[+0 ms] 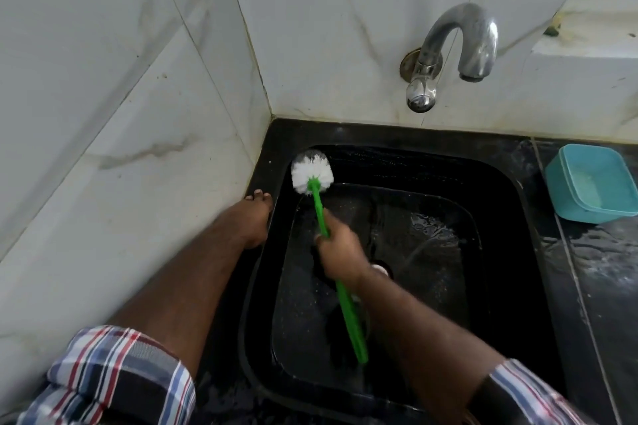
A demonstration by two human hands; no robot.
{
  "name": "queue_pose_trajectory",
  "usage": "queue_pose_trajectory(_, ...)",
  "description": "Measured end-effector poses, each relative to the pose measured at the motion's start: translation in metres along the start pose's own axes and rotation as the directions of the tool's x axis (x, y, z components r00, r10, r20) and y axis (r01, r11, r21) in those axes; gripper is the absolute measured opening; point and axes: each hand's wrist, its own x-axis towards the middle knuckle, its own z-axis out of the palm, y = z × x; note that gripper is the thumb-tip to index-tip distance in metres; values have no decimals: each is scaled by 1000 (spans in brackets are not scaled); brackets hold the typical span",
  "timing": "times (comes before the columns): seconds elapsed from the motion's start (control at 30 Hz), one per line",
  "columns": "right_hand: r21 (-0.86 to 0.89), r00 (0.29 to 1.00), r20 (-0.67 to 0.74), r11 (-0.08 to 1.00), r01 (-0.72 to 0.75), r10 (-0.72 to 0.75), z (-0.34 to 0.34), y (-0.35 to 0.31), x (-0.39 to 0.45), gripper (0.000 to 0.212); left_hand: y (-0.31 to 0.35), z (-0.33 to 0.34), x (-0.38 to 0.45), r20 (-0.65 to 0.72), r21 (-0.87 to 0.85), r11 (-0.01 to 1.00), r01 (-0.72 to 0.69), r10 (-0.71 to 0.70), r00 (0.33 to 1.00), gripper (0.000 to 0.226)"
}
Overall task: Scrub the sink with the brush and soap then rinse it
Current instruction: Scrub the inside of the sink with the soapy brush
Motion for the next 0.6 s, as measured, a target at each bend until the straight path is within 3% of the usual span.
queue_pose_trajectory(0.1,-271,963,260,953,139,-66,-10,34,-66,63,-1,-1,1,-9,4,1000,-7,7,1000,79)
queue_pose_trajectory(0.2,-383,879,475,890,248,-40,-45,60,-117,64,-1,0,1,-2,-10,1000,1,-1,1000,80)
queue_pose_trajectory(0.27,-272,901,431,958,91,37,-60,60,-125,53,0,0,0,-2,-16,1000,0,0,1000,80)
queue_pose_trajectory(0.3,-92,917,394,995,-37,70,-63,56,-124,46,0,0,-1,-4,-16,1000,0,0,1000,80)
queue_pose_trajectory(0.37,309,921,377,924,-224,97,-71,51,-116,41,0,0,-1,-7,-14,1000,-1,1,1000,82)
queue_pose_trajectory(0.43,481,907,389,804,-351,163,-78,51,-107,38,-1,0,-1,-2,-15,1000,1,-1,1000,83)
queue_pose_trajectory(0.53,240,917,231,895,-377,324,-75,67,-105,30,-1,1,1,1,-18,1000,7,-7,1000,84)
queue_pose_trajectory(0.6,13,951,89,955,-298,296,-73,72,-107,35,-1,1,2,0,-22,1000,12,-12,1000,85)
